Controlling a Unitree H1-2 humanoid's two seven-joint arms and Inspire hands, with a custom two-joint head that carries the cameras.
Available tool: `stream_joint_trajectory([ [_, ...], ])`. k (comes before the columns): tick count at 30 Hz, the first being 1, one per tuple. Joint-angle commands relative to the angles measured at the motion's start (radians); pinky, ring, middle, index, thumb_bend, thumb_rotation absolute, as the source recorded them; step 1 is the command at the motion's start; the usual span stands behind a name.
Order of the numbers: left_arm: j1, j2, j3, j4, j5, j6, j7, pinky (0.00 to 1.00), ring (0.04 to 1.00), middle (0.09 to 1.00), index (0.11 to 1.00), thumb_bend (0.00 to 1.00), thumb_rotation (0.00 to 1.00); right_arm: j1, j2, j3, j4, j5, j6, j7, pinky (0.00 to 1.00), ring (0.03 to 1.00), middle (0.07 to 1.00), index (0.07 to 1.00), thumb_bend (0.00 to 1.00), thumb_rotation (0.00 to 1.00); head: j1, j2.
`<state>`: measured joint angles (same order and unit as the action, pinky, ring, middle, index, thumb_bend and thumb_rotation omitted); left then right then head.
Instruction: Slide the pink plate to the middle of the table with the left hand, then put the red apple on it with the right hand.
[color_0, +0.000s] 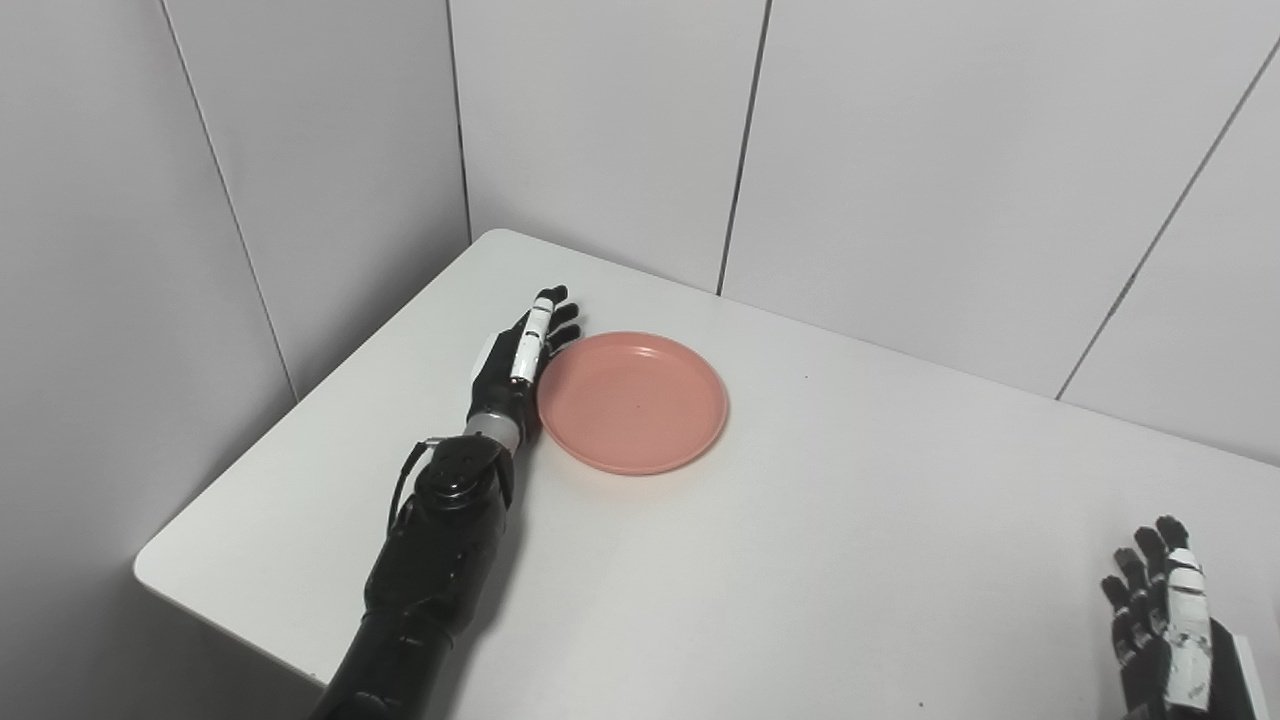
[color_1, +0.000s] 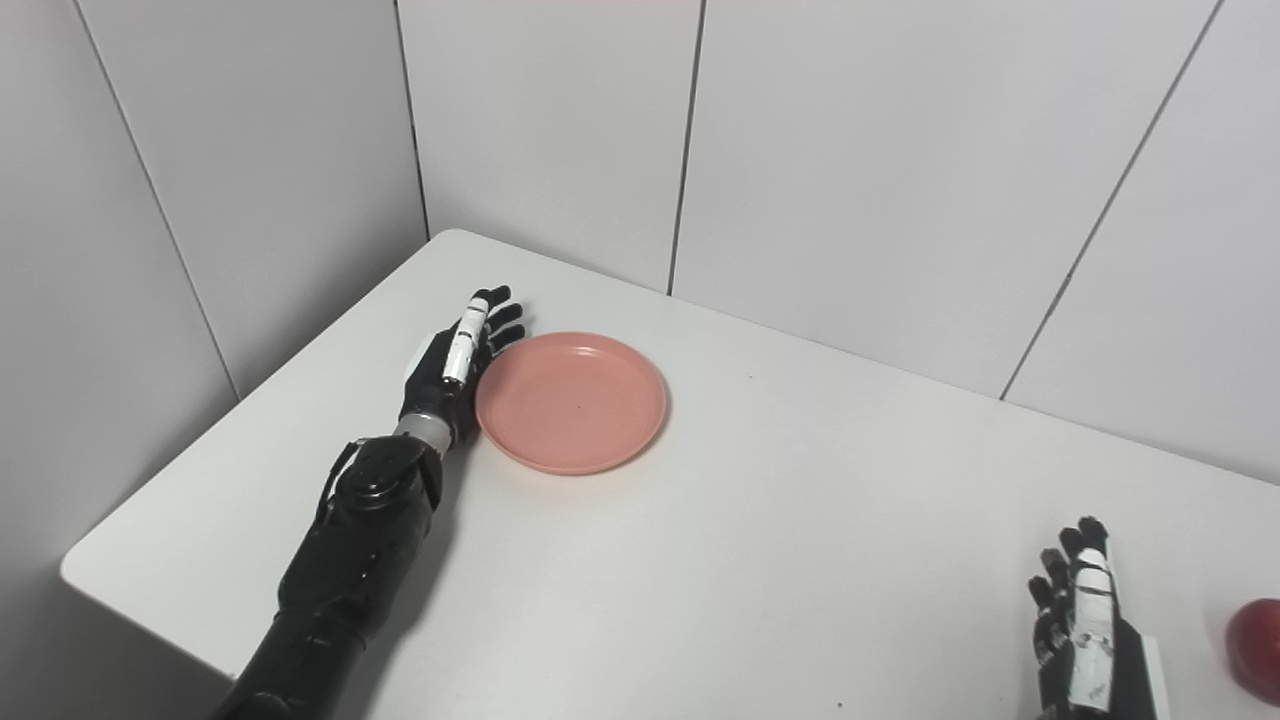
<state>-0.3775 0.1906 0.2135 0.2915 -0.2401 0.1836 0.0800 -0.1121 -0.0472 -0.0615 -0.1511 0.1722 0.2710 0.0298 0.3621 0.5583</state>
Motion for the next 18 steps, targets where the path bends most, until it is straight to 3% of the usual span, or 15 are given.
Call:
stream_joint_trajectory([
  [1, -0.035, -0.018, -0.019, -0.006, 0.002, -0.004, -0.03, 0.88, 0.891, 0.895, 0.875, 0.32, 1.0, -0.026, -0.008, 0.004, -0.008, -0.01, -0.072, 0.016, 1.0, 0.993, 0.996, 0.997, 0.14, 1.0, 0.001, 0.001],
  [18, -0.035, -0.044, -0.051, 0.004, 0.003, 0.006, -0.055, 0.89, 0.898, 0.903, 0.879, 0.31, 1.0, -0.026, 0.0, 0.01, 0.013, -0.012, -0.093, 0.016, 1.0, 0.981, 0.984, 0.986, 0.18, 1.0, -0.058, 0.025],
])
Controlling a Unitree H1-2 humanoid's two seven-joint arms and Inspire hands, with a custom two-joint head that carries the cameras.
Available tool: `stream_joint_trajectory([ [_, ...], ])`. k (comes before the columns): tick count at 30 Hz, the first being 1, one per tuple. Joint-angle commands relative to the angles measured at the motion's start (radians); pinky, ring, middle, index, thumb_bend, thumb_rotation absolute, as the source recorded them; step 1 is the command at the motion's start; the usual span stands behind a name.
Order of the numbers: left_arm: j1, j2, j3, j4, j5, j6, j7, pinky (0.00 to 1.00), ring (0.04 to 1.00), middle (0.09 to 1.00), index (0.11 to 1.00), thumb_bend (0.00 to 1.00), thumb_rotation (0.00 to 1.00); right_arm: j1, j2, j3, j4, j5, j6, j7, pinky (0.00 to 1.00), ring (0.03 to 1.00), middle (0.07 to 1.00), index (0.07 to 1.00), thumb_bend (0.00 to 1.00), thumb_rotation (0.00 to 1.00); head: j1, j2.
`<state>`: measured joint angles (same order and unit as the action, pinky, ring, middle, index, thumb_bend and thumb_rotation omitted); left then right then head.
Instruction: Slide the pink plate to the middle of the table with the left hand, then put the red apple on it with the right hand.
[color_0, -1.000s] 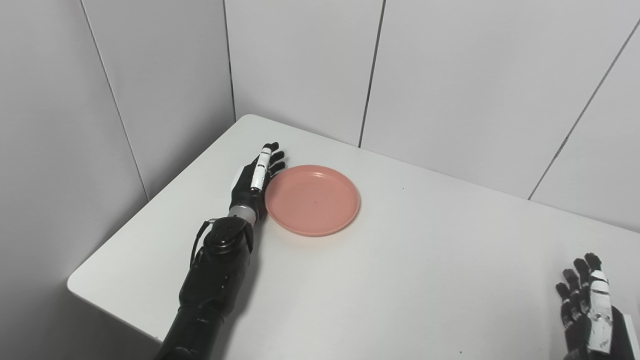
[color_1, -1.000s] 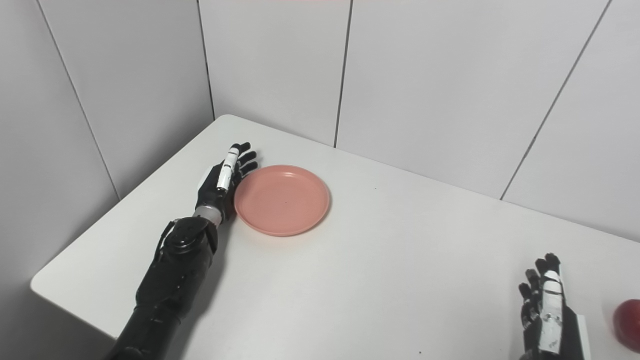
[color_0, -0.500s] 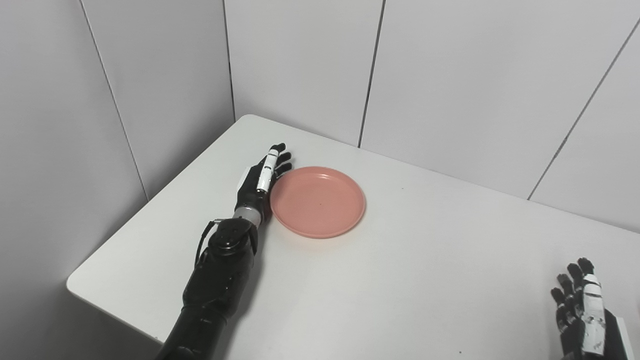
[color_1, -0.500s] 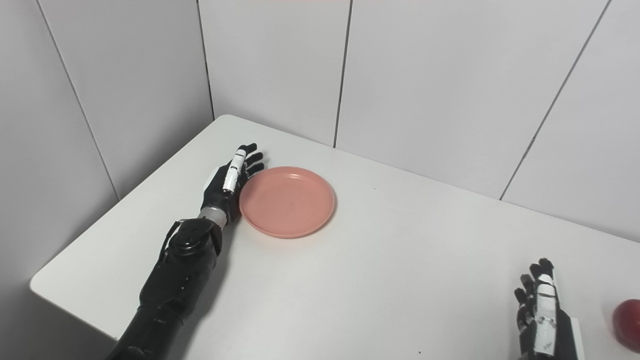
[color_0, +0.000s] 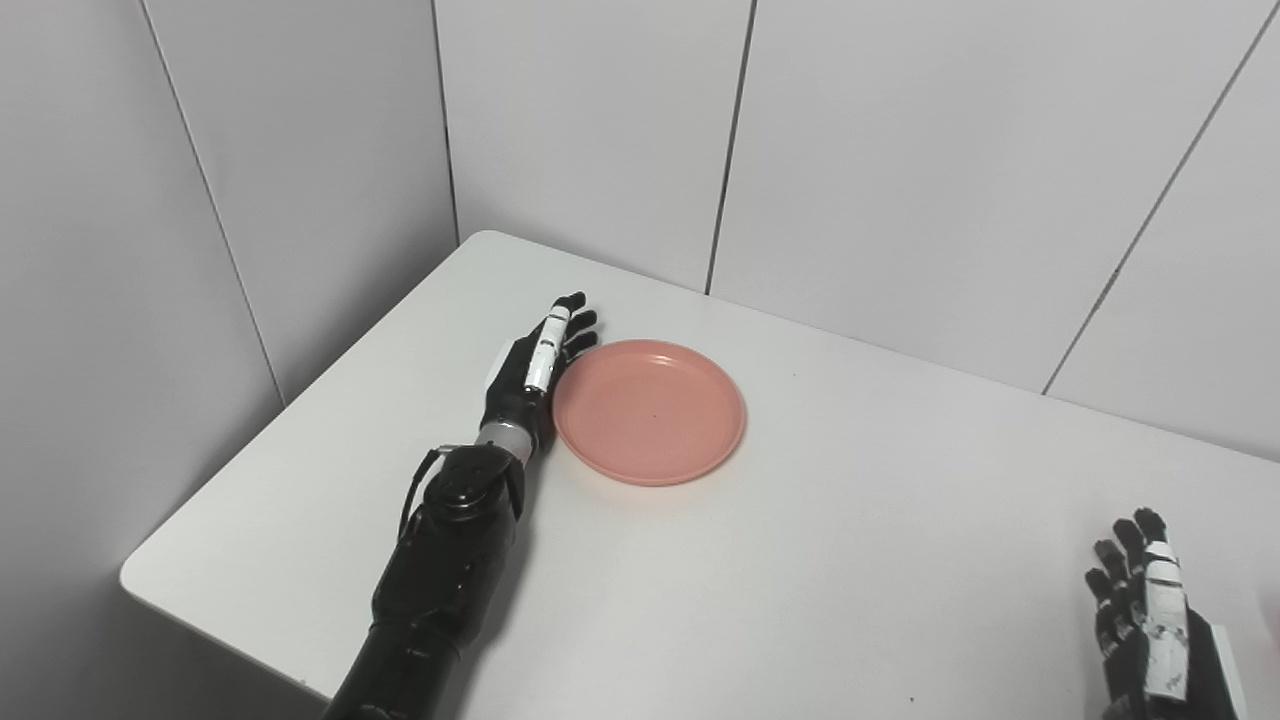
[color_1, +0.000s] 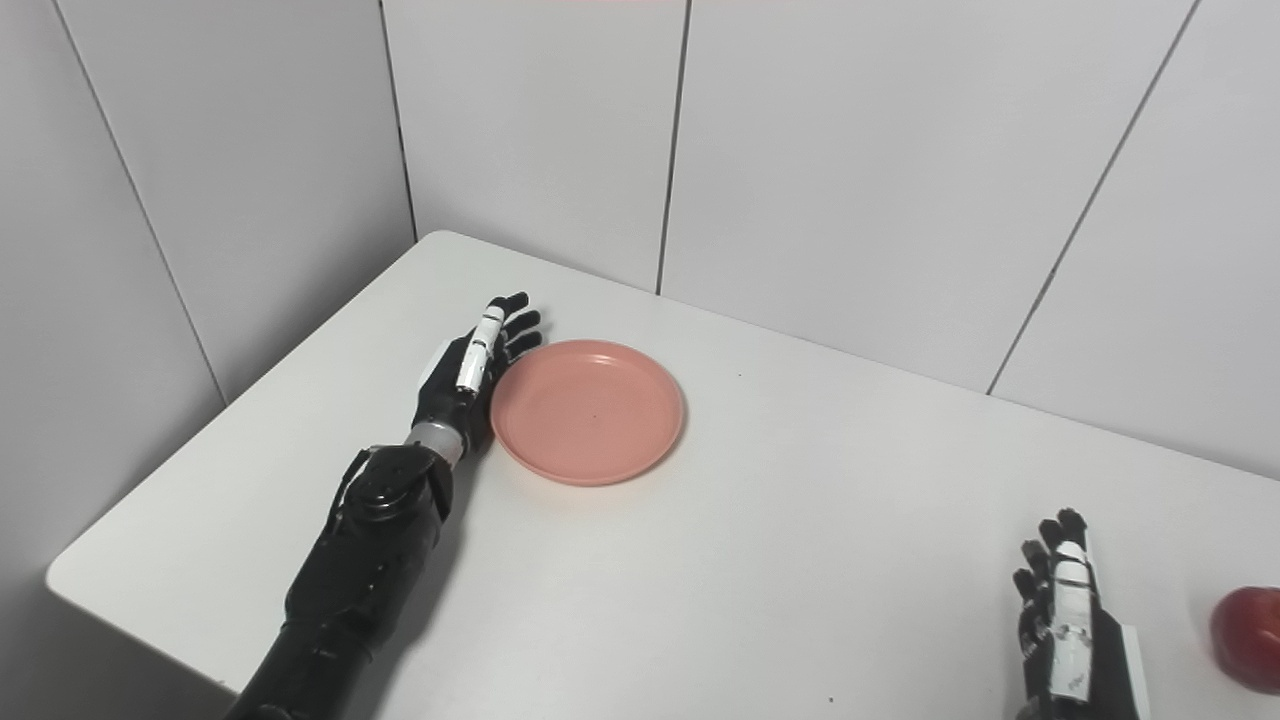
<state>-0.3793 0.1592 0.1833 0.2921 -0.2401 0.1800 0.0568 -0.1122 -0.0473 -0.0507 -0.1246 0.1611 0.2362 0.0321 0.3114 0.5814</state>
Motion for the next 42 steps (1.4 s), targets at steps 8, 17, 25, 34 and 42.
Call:
stream_joint_trajectory([
  [8, -0.026, -0.026, -0.053, 0.012, 0.029, -0.012, -0.041, 0.87, 0.883, 0.888, 0.867, 0.33, 1.0, -0.031, 0.003, 0.007, -0.007, -0.008, -0.049, 0.011, 1.0, 0.984, 0.989, 0.988, 0.2, 1.0, -0.034, 0.011],
  [17, -0.015, -0.038, -0.086, 0.01, 0.046, -0.012, -0.047, 0.83, 0.862, 0.868, 0.849, 0.34, 1.0, -0.031, 0.013, 0.011, -0.012, -0.006, -0.043, 0.006, 1.0, 0.988, 0.989, 0.987, 0.21, 1.0, -0.064, 0.027],
  [25, 0.002, -0.063, -0.098, -0.009, 0.027, 0.004, -0.07, 0.85, 0.886, 0.887, 0.863, 0.34, 1.0, -0.029, 0.019, 0.023, -0.019, -0.051, -0.049, -0.009, 1.0, 0.966, 0.972, 0.966, 0.22, 1.0, -0.098, 0.038],
  [34, 0.03, -0.091, -0.125, -0.06, 0.042, 0.018, -0.077, 0.87, 0.892, 0.892, 0.873, 0.34, 1.0, -0.03, 0.02, 0.026, -0.015, -0.064, -0.049, 0.0, 1.0, 0.966, 0.972, 0.972, 0.24, 1.0, -0.125, 0.051],
  [42, 0.053, -0.108, -0.156, -0.1, 0.055, 0.036, -0.08, 0.86, 0.886, 0.888, 0.87, 0.34, 1.0, -0.03, 0.027, 0.031, -0.015, -0.077, -0.053, -0.004, 1.0, 0.956, 0.965, 0.964, 0.25, 1.0, -0.148, 0.06],
])
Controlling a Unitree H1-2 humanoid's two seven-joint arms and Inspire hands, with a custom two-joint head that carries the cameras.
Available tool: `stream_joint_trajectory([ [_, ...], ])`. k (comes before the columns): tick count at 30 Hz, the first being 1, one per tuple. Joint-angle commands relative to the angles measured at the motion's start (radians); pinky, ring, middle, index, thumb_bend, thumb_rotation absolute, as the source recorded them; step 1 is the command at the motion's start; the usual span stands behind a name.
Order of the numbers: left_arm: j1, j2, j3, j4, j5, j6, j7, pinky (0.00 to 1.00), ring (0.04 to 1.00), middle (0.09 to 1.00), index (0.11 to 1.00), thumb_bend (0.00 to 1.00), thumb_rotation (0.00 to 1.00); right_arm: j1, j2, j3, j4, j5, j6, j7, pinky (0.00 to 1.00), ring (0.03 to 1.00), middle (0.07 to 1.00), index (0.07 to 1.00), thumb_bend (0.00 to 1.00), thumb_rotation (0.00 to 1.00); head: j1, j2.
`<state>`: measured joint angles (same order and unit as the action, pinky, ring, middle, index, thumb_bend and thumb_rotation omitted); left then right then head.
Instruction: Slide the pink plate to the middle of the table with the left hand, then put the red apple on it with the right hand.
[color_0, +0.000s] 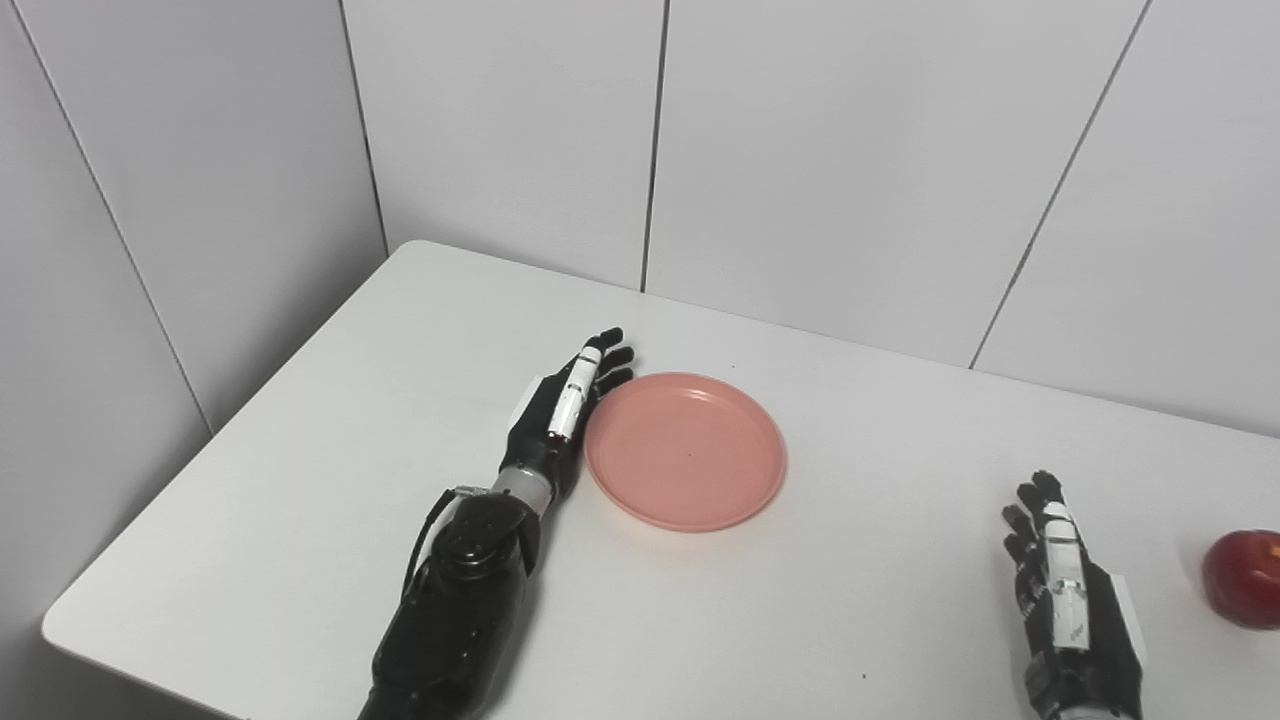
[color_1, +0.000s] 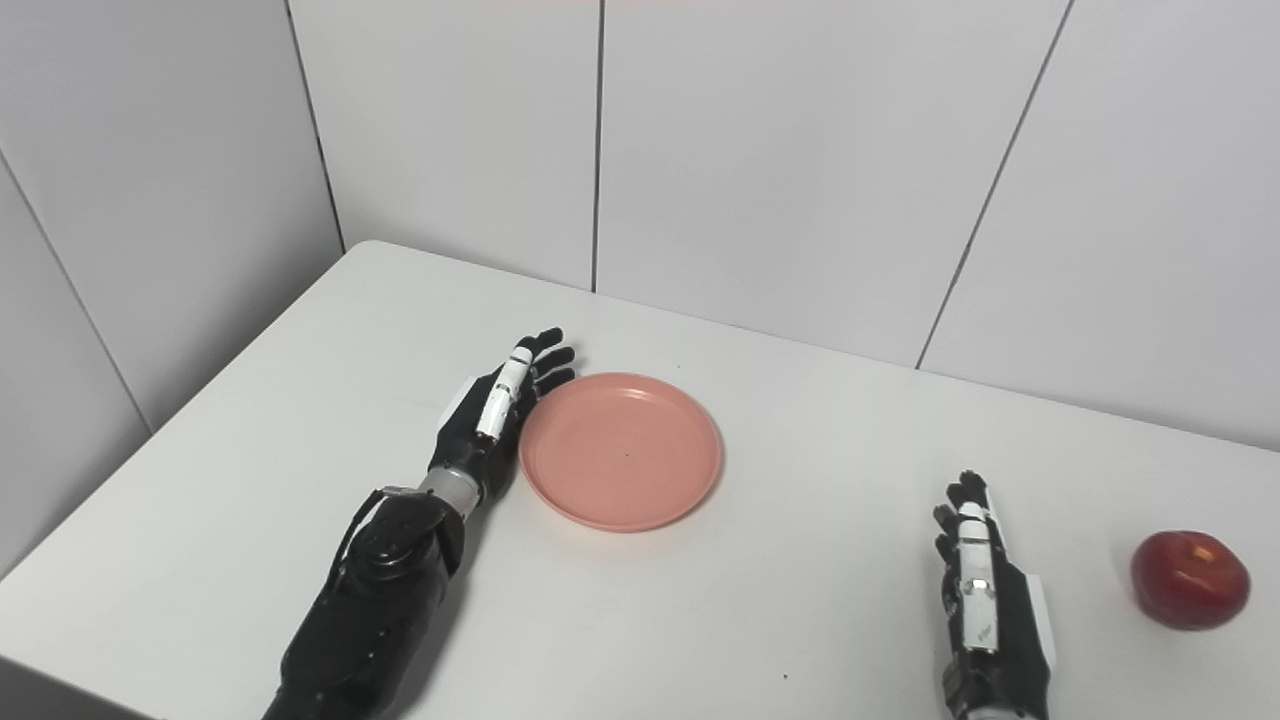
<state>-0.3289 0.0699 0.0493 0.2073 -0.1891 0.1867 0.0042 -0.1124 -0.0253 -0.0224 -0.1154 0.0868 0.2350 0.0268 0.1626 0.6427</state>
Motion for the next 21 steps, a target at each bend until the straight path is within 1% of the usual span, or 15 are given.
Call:
stream_joint_trajectory([
  [1, 0.008, -0.025, -0.025, -0.024, 0.0, 0.033, -0.031, 0.86, 0.885, 0.887, 0.87, 0.34, 1.0, -0.03, 0.007, 0.002, -0.024, -0.002, -0.053, 0.0, 1.0, 0.955, 0.964, 0.965, 0.25, 1.0, -0.006, 0.003],
  [7, 0.03, -0.057, -0.047, -0.079, 0.0, 0.072, -0.031, 0.86, 0.88, 0.882, 0.861, 0.34, 1.0, -0.032, 0.022, 0.004, -0.026, -0.011, -0.05, -0.01, 1.0, 0.949, 0.954, 0.954, 0.26, 1.0, -0.037, 0.019],
  [14, 0.049, -0.071, -0.083, -0.143, 0.017, 0.12, -0.037, 0.87, 0.884, 0.89, 0.869, 0.34, 1.0, -0.035, 0.047, 0.003, -0.038, -0.017, -0.028, -0.022, 1.0, 0.957, 0.961, 0.968, 0.26, 1.0, -0.079, 0.04],
  [17, 0.054, -0.075, -0.095, -0.157, 0.021, 0.129, -0.04, 0.87, 0.885, 0.892, 0.87, 0.34, 1.0, -0.038, 0.057, 0.0, -0.04, -0.011, -0.022, -0.025, 1.0, 0.958, 0.961, 0.969, 0.26, 1.0, -0.113, 0.052],
  [21, 0.06, -0.082, -0.108, -0.173, 0.025, 0.139, -0.041, 0.87, 0.886, 0.895, 0.88, 0.34, 1.0, -0.043, 0.066, 0.002, -0.04, -0.01, -0.023, -0.025, 1.0, 0.961, 0.966, 0.971, 0.27, 1.0, -0.136, 0.061],
])
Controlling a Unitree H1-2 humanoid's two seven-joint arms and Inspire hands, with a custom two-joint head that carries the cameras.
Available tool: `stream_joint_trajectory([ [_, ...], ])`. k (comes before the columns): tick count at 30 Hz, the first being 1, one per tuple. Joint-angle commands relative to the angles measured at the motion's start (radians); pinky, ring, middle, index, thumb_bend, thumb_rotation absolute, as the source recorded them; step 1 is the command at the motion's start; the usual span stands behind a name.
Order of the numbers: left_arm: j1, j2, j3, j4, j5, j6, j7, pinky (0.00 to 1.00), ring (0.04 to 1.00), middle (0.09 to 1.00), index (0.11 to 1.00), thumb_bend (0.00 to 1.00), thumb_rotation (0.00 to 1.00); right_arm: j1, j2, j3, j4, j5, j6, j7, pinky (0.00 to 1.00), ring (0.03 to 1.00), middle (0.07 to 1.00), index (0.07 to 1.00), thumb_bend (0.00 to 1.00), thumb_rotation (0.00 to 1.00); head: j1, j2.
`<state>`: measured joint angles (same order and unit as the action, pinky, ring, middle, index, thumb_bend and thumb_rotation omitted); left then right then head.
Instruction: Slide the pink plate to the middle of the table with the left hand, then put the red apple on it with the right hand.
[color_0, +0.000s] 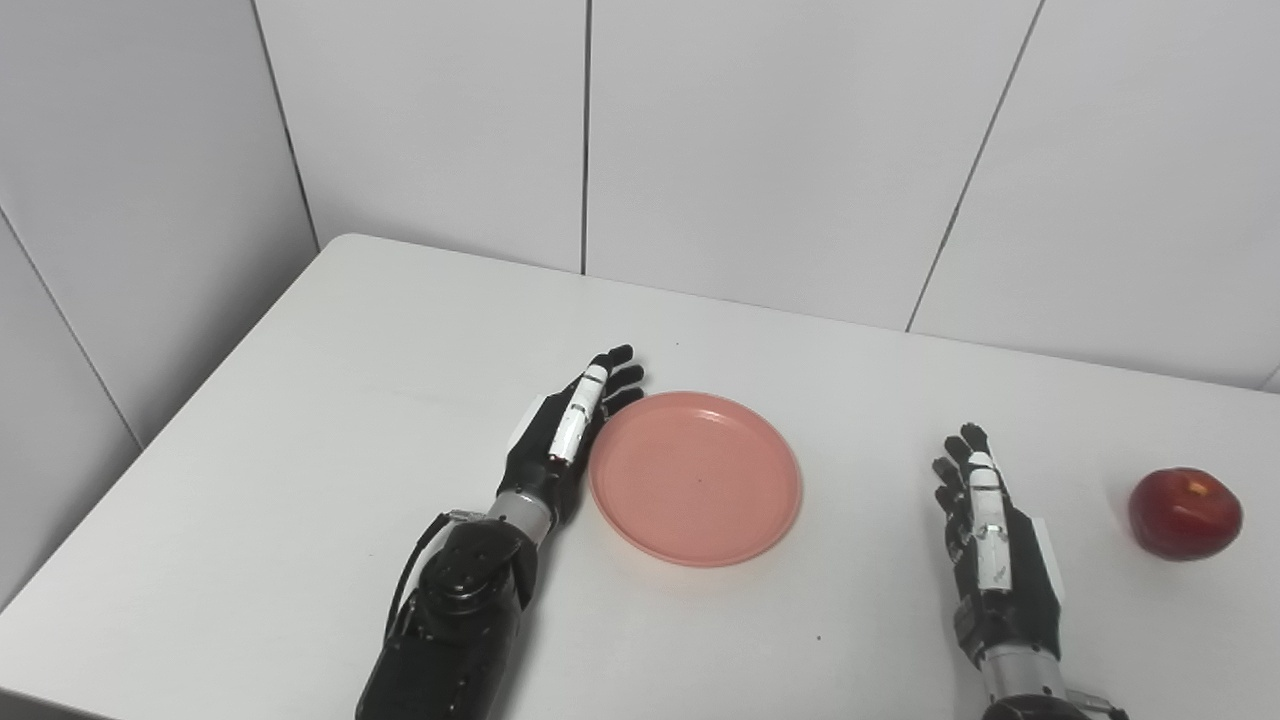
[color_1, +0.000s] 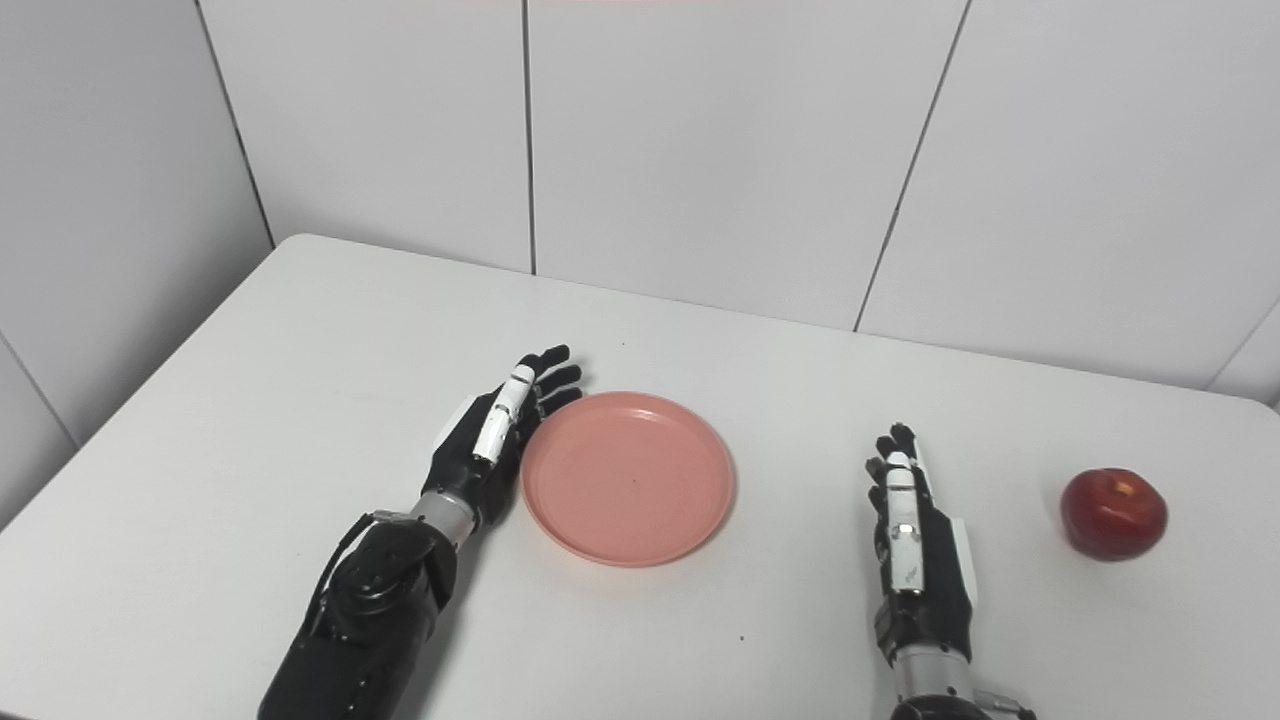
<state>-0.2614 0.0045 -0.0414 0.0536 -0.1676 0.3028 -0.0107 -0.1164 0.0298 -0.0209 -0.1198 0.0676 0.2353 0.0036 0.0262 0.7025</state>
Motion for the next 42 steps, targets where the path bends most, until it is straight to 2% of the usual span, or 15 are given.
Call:
stream_joint_trajectory([
  [1, -0.007, -0.017, -0.019, -0.022, 0.003, 0.027, -0.027, 0.87, 0.886, 0.895, 0.881, 0.34, 1.0, -0.04, 0.014, -0.001, -0.037, 0.014, -0.018, -0.003, 1.0, 0.96, 0.965, 0.968, 0.27, 1.0, -0.003, 0.003],
  [10, 0.006, -0.04, -0.029, -0.05, -0.008, 0.066, -0.04, 0.88, 0.896, 0.901, 0.886, 0.34, 1.0, -0.043, 0.024, 0.012, -0.06, -0.005, 0.001, -0.015, 1.0, 0.955, 0.968, 0.969, 0.27, 1.0, -0.035, 0.023],
  [22, 0.014, -0.071, -0.062, -0.091, -0.015, 0.106, -0.055, 0.87, 0.888, 0.9, 0.888, 0.35, 1.0, -0.049, 0.027, 0.023, -0.041, -0.009, -0.028, -0.015, 0.97, 0.939, 0.959, 0.959, 0.27, 1.0, -0.077, 0.032],
  [30, 0.014, -0.081, -0.061, -0.082, -0.018, 0.082, -0.08, 0.88, 0.897, 0.909, 0.897, 0.35, 1.0, -0.052, 0.026, 0.024, -0.029, -0.009, -0.03, -0.015, 0.97, 0.938, 0.957, 0.96, 0.29, 1.0, -0.101, 0.032],
  [42, 0.026, -0.078, -0.042, -0.073, -0.003, 0.062, -0.07, 0.87, 0.89, 0.901, 0.89, 0.36, 1.0, -0.056, 0.03, 0.022, -0.019, -0.022, -0.028, -0.028, 0.99, 0.933, 0.95, 0.955, 0.29, 1.0, -0.161, 0.026],
])
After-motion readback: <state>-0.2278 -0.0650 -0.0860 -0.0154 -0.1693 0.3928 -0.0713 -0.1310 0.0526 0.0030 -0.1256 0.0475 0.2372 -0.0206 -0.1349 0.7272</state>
